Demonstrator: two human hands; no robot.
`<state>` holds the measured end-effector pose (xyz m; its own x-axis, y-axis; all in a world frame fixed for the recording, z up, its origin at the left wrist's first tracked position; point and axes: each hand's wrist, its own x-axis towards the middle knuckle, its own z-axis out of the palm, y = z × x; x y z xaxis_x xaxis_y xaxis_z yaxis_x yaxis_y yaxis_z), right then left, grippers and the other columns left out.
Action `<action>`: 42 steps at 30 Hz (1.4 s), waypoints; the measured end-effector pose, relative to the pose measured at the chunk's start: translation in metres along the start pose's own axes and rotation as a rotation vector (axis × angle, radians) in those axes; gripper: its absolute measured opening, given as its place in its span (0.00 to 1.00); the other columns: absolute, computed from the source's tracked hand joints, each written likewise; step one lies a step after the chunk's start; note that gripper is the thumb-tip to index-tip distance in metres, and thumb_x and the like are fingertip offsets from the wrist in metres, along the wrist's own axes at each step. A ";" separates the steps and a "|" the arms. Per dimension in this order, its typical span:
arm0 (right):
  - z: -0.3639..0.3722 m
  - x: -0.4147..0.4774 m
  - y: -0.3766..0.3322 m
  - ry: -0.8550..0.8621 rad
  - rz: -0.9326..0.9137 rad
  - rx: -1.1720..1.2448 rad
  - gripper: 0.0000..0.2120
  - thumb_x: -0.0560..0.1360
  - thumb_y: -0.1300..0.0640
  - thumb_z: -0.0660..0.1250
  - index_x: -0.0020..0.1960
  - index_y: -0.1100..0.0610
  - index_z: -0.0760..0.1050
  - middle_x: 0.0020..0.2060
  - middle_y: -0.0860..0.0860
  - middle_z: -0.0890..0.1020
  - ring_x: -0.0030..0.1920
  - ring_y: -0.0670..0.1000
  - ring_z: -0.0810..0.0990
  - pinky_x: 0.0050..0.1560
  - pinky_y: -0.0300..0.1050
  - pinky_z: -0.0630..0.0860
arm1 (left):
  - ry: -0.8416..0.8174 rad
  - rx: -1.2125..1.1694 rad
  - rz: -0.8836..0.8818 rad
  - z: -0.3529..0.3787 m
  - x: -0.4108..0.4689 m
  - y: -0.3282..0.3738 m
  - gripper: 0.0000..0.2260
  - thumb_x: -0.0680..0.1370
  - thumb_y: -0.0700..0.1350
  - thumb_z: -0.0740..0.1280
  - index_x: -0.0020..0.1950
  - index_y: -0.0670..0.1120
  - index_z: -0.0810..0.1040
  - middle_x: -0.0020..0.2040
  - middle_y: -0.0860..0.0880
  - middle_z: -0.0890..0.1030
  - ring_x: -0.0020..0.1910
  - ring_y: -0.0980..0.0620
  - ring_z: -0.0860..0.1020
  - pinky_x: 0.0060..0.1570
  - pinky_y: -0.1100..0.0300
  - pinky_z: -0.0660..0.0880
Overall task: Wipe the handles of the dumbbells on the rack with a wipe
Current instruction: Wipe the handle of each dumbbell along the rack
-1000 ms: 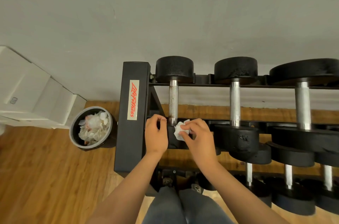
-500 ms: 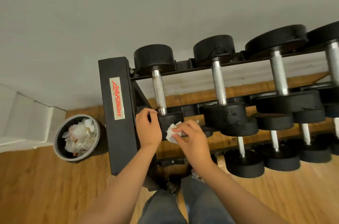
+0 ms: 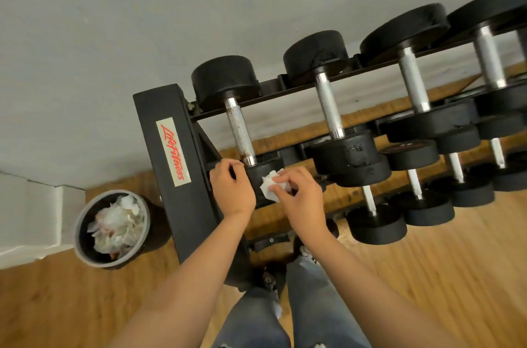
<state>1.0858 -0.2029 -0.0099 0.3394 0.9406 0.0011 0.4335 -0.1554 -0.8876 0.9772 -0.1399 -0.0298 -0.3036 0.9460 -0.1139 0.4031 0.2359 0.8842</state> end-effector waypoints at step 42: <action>-0.005 0.047 0.026 -0.085 0.353 0.271 0.07 0.77 0.62 0.66 0.54 0.56 0.78 0.49 0.52 0.81 0.53 0.50 0.79 0.56 0.41 0.77 | -0.003 -0.002 -0.048 -0.002 -0.001 0.006 0.08 0.80 0.41 0.59 0.44 0.45 0.76 0.42 0.57 0.73 0.49 0.53 0.71 0.50 0.60 0.66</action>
<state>1.1171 -0.1642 -0.0309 0.3530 0.8672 -0.3513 0.0657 -0.3975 -0.9152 0.9783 -0.1402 -0.0239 -0.3197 0.9343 -0.1579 0.3861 0.2806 0.8787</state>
